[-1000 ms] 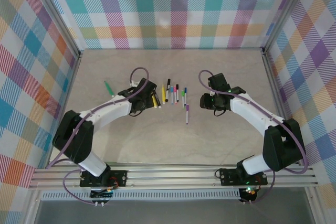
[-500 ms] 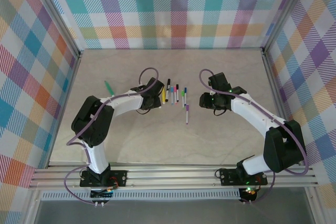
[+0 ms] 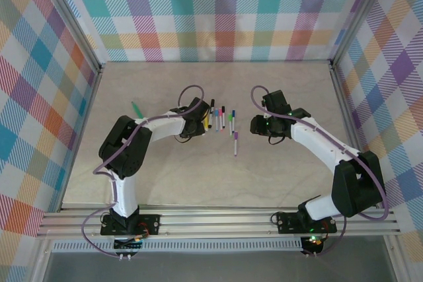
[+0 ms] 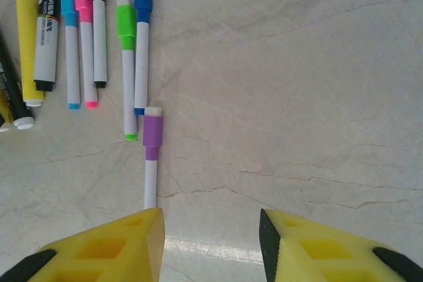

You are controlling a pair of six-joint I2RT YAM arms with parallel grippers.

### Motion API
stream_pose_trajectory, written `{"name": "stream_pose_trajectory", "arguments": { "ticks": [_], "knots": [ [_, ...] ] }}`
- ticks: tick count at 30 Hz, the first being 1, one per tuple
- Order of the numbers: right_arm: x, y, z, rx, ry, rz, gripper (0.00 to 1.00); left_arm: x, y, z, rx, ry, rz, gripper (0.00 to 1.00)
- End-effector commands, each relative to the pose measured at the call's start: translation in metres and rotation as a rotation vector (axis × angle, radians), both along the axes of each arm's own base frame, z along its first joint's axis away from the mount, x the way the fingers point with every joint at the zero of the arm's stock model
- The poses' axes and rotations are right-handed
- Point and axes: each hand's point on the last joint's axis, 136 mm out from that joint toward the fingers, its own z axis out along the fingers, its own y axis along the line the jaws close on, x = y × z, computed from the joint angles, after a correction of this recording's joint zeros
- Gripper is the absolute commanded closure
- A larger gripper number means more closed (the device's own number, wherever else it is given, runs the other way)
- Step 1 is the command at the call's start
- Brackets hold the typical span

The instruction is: Open the pen caps

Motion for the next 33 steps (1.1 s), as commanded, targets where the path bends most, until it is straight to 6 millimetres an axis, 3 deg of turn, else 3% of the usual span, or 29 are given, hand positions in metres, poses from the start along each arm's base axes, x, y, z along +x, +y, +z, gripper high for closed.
{"name": "stream_pose_trajectory", "arguments": {
  "ticks": [1, 6, 11, 13, 16, 18, 25, 29, 33],
  "knots": [
    [0.005, 0.01, 0.006, 0.036, -0.01, 0.004, 0.56, 0.007, 0.001, -0.006, 0.032, 0.003, 0.011, 0.6],
    [0.006, 0.012, 0.006, 0.047, -0.006, 0.005, 0.57, 0.005, 0.002, -0.014, 0.054, 0.026, 0.002, 0.68],
    [0.006, 0.016, 0.007, 0.072, -0.003, 0.01, 0.57, -0.001, 0.01, -0.018, 0.074, 0.048, -0.016, 0.86],
    [0.005, 0.02, 0.005, 0.092, 0.004, 0.016, 0.57, -0.005, 0.017, -0.015, 0.088, 0.052, -0.015, 0.96],
    [0.005, 0.03, 0.001, 0.138, 0.022, 0.032, 0.57, -0.012, 0.026, -0.006, 0.103, 0.05, -0.027, 1.0],
    [0.005, 0.037, -0.003, 0.158, 0.033, 0.045, 0.57, -0.017, 0.028, 0.005, 0.104, 0.042, -0.052, 1.0],
    [0.012, 0.071, 0.0, 0.285, 0.051, 0.1, 0.57, -0.038, 0.011, 0.073, -0.042, -0.041, -0.221, 1.0],
    [0.016, 0.094, 0.006, 0.402, 0.067, 0.139, 0.56, -0.058, -0.012, 0.104, -0.199, -0.06, -0.355, 1.0],
    [0.018, 0.112, 0.019, 0.529, 0.064, 0.169, 0.5, -0.078, -0.038, 0.122, -0.367, -0.051, -0.467, 1.0]
  ]
}}
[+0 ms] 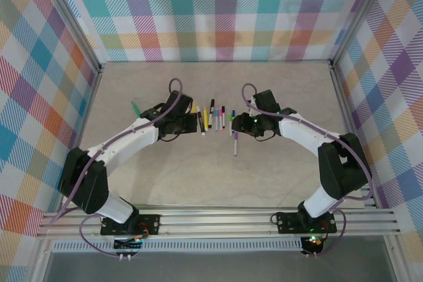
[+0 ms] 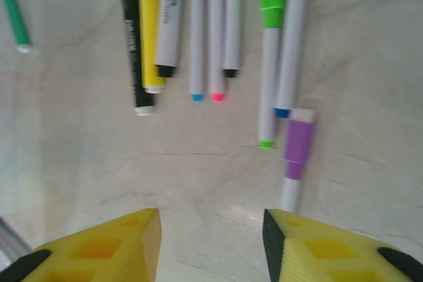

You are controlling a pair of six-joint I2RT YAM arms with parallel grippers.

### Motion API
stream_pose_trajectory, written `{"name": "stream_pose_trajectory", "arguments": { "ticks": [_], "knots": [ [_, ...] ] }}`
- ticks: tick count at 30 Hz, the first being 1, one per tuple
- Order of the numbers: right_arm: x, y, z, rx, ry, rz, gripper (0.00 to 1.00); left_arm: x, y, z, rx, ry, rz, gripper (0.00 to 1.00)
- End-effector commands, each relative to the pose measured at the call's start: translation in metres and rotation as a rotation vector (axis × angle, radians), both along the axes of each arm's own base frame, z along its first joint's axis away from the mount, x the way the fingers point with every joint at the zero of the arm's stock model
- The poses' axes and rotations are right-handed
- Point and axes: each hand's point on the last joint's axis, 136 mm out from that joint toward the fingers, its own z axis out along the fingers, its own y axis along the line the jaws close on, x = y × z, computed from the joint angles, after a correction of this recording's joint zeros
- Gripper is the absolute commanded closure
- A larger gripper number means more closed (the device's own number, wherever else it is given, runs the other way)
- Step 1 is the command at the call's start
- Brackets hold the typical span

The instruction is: Open the pen caps

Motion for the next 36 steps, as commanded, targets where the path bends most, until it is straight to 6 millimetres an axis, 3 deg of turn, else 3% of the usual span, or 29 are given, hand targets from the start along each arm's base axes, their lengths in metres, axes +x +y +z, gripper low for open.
{"name": "stream_pose_trajectory", "arguments": {
  "ticks": [1, 8, 25, 27, 30, 36],
  "knots": [
    [0.009, 0.033, 0.036, 0.203, -0.043, 0.049, 0.49, -0.029, -0.024, 0.001, -0.134, 0.075, -0.166, 1.0],
    [0.013, 0.059, 0.063, 0.409, -0.031, 0.093, 0.41, -0.042, -0.039, 0.012, -0.224, 0.087, -0.241, 1.0],
    [0.022, 0.096, 0.064, 0.432, -0.017, 0.141, 0.43, -0.05, -0.057, 0.003, -0.249, 0.125, -0.299, 1.0],
    [0.024, 0.098, 0.062, 0.431, -0.01, 0.139, 0.47, -0.05, -0.057, 0.002, -0.246, 0.126, -0.298, 1.0],
    [0.026, 0.098, 0.058, 0.423, -0.001, 0.132, 0.7, -0.05, -0.055, 0.001, -0.235, 0.128, -0.293, 1.0],
    [0.025, 0.099, 0.055, 0.42, 0.008, 0.133, 0.96, -0.049, -0.055, 0.001, -0.229, 0.125, -0.292, 1.0]
  ]
}}
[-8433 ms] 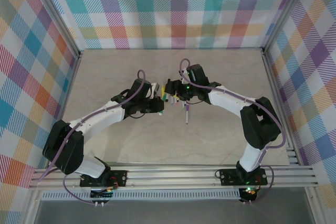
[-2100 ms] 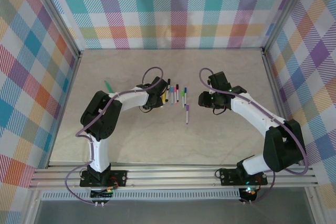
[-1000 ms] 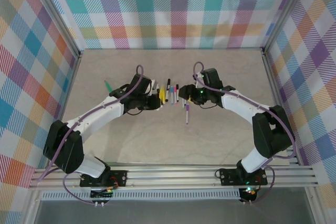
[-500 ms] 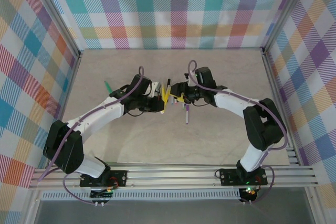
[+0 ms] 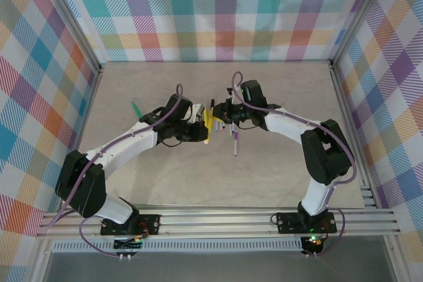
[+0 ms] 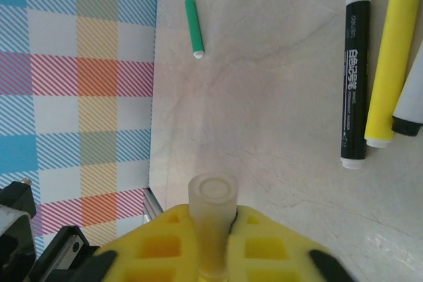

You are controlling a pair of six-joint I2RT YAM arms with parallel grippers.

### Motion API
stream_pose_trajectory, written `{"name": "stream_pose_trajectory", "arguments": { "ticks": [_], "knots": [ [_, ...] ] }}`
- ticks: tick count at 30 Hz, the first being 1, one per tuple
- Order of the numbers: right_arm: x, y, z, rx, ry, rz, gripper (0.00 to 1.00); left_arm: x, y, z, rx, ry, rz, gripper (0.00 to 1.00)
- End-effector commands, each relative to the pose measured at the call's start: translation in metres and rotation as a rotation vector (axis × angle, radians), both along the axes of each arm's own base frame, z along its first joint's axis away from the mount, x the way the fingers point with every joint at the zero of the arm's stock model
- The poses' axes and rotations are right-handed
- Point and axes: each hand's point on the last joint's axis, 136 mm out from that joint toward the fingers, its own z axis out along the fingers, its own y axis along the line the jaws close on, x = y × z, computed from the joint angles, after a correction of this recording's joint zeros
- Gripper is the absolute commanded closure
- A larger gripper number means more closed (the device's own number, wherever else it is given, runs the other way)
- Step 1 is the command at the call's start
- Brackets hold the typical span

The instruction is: Open the pen caps

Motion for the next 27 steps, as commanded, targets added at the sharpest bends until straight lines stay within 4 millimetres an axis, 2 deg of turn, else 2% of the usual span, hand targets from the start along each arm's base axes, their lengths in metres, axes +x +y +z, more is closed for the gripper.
{"name": "stream_pose_trajectory", "arguments": {
  "ticks": [1, 4, 8, 12, 16, 19, 23, 27],
  "knots": [
    [0.001, 0.006, 0.004, 0.014, -0.008, 0.015, 1.0, -0.003, -0.005, -0.001, -0.003, -0.008, -0.035, 1.0],
    [0.001, 0.005, 0.004, 0.019, -0.007, 0.009, 1.0, 0.0, -0.004, -0.004, 0.009, -0.005, -0.021, 1.0],
    [-0.001, 0.006, 0.005, 0.026, 0.0, 0.005, 1.0, 0.003, -0.007, -0.012, 0.009, 0.016, -0.013, 0.72],
    [-0.003, 0.008, 0.004, 0.033, 0.007, 0.006, 1.0, 0.007, -0.011, -0.014, -0.004, 0.019, -0.004, 0.68],
    [-0.005, 0.009, 0.004, 0.039, 0.01, 0.014, 1.0, 0.01, -0.01, -0.017, 0.006, 0.016, 0.012, 0.72],
    [-0.006, 0.008, 0.001, 0.033, 0.014, 0.01, 1.0, 0.01, -0.009, -0.017, 0.01, 0.015, 0.012, 1.0],
    [0.006, -0.005, -0.002, -0.011, 0.01, -0.058, 1.0, -0.002, -0.012, -0.015, -0.021, 0.02, -0.037, 1.0],
    [0.048, -0.032, 0.01, -0.015, -0.001, -0.159, 1.0, -0.043, -0.016, -0.018, -0.064, 0.1, -0.139, 1.0]
  ]
}}
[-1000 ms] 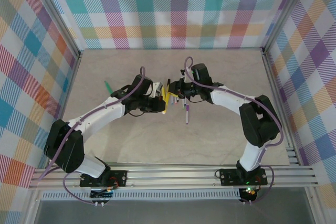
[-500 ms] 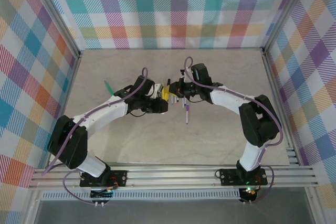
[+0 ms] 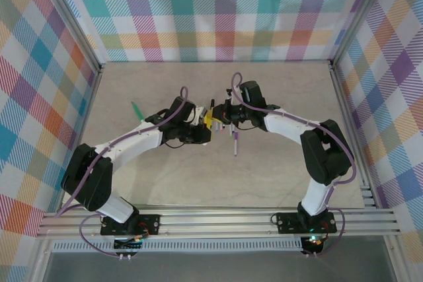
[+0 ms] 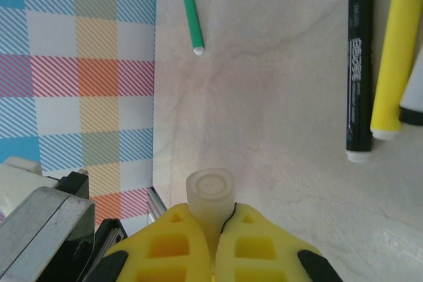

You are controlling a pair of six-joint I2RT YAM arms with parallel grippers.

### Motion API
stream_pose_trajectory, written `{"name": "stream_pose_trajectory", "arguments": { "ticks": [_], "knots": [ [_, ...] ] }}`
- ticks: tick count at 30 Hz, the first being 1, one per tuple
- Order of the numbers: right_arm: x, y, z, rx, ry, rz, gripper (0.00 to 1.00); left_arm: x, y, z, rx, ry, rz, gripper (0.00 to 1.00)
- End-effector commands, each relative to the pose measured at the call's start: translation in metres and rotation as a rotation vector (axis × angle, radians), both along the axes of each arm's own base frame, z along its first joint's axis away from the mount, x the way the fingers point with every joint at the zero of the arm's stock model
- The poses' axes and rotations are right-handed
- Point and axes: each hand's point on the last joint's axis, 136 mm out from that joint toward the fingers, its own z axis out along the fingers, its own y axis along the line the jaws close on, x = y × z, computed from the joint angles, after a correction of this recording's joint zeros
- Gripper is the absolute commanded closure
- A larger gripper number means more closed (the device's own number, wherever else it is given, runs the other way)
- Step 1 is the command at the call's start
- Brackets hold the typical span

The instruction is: Open the pen caps

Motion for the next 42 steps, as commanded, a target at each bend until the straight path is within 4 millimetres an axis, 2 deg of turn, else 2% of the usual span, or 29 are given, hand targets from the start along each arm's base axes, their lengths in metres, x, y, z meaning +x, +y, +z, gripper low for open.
{"name": "stream_pose_trajectory", "arguments": {
  "ticks": [1, 5, 7, 9, 12, 19, 22, 28, 34, 42],
  "knots": [
    [0.06, -0.035, 0.017, -0.014, -0.048, -0.161, 1.0, -0.053, -0.005, 0.003, -0.05, 0.079, -0.128, 1.0],
    [0.097, -0.053, 0.033, -0.008, -0.072, -0.211, 1.0, -0.076, 0.015, 0.001, -0.001, 0.077, -0.12, 1.0],
    [0.106, -0.057, 0.035, -0.007, -0.074, -0.223, 1.0, -0.079, 0.021, 0.007, 0.009, 0.05, -0.113, 1.0],
    [0.109, -0.062, 0.034, -0.011, -0.07, -0.23, 1.0, -0.072, 0.032, 0.01, 0.055, 0.017, -0.067, 1.0],
    [0.105, -0.081, 0.025, -0.101, -0.073, -0.263, 1.0, -0.048, 0.059, 0.008, 0.179, -0.009, 0.05, 1.0],
    [0.079, -0.146, -0.007, -0.449, -0.068, -0.348, 1.0, 0.039, 0.147, -0.012, 0.467, -0.027, 0.403, 1.0],
    [0.067, -0.17, -0.017, -0.575, -0.075, -0.375, 1.0, 0.071, 0.178, -0.021, 0.529, -0.012, 0.504, 1.0],
    [0.054, -0.2, -0.032, -0.666, -0.045, -0.408, 1.0, 0.122, 0.219, -0.038, 0.676, 0.025, 0.612, 1.0],
    [0.051, -0.21, -0.043, -0.703, -0.019, -0.41, 1.0, 0.152, 0.248, -0.057, 0.809, 0.075, 0.665, 1.0],
    [0.054, -0.227, -0.066, -0.736, 0.044, -0.42, 1.0, 0.164, 0.276, -0.084, 0.852, 0.167, 0.693, 1.0]
  ]
}}
